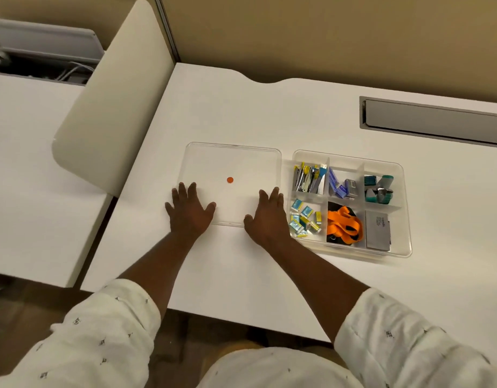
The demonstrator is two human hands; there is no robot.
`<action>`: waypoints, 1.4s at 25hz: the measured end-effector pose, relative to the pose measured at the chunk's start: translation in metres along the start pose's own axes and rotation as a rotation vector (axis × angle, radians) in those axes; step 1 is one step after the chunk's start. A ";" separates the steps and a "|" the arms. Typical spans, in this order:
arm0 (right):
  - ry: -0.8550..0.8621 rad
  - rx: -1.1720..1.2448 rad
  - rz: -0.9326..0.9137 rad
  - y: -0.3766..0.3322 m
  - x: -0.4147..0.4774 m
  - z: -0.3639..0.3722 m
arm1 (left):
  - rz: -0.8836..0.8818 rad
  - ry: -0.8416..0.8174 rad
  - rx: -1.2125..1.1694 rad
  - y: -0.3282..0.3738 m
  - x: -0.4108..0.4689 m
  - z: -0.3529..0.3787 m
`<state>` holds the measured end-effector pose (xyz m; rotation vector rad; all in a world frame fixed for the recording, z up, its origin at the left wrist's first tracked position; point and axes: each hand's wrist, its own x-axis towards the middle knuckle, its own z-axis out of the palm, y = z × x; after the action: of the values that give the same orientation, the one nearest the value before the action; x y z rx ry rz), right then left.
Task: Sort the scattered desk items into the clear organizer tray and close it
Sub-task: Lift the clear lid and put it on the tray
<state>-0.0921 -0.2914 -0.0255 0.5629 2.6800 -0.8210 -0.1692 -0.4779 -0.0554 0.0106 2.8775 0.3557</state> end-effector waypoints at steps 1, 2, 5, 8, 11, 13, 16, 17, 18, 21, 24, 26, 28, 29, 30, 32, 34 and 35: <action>-0.008 0.007 0.029 -0.002 0.003 0.001 | -0.044 0.008 -0.007 -0.002 0.001 0.000; -0.017 0.033 0.066 -0.004 0.006 0.002 | -0.084 0.009 -0.020 -0.003 0.002 0.000; -0.034 0.143 0.175 -0.010 0.012 0.002 | -0.137 0.010 -0.020 -0.006 0.005 -0.001; 0.033 0.229 0.208 -0.009 0.018 0.000 | -0.163 0.072 -0.043 -0.005 0.008 -0.009; 0.111 0.310 0.187 -0.008 0.017 0.000 | -0.240 0.101 -0.122 -0.008 0.011 -0.017; 0.170 0.320 0.144 -0.008 0.013 0.001 | -0.278 0.115 -0.149 -0.013 0.011 -0.021; 0.223 0.330 0.087 -0.005 0.006 0.001 | -0.316 0.161 -0.165 -0.020 0.007 -0.028; 0.226 0.331 0.067 -0.003 0.004 0.000 | -0.336 0.174 -0.173 -0.022 0.006 -0.031; 0.227 0.332 0.045 -0.001 0.002 0.000 | -0.356 0.187 -0.185 -0.024 0.004 -0.034; 0.251 0.376 -0.016 0.005 -0.003 -0.005 | -0.408 0.221 -0.224 -0.026 -0.001 -0.046; 0.297 0.446 -0.041 0.010 -0.011 -0.021 | -0.397 0.261 -0.266 -0.017 -0.008 -0.055; 0.305 0.496 -0.011 0.020 -0.014 -0.033 | -0.368 0.289 -0.346 -0.003 -0.011 -0.057; 0.334 0.533 0.040 0.037 -0.018 -0.048 | -0.331 0.310 -0.447 0.018 -0.017 -0.055; 0.363 0.541 0.055 0.048 -0.021 -0.056 | -0.320 0.312 -0.491 0.031 -0.021 -0.053; 0.401 0.538 0.061 0.060 -0.025 -0.065 | -0.310 0.303 -0.528 0.045 -0.025 -0.052; 0.466 0.514 0.061 0.087 -0.034 -0.083 | -0.265 0.273 -0.575 0.076 -0.035 -0.048; 0.523 0.480 0.091 0.112 -0.041 -0.100 | -0.215 0.259 -0.590 0.104 -0.044 -0.041; 0.554 0.451 0.111 0.126 -0.043 -0.108 | -0.193 0.249 -0.592 0.118 -0.049 -0.036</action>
<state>-0.0147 -0.1446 0.0176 1.1846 2.8940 -1.4263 -0.1328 -0.3738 0.0181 -0.4371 2.8478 1.2206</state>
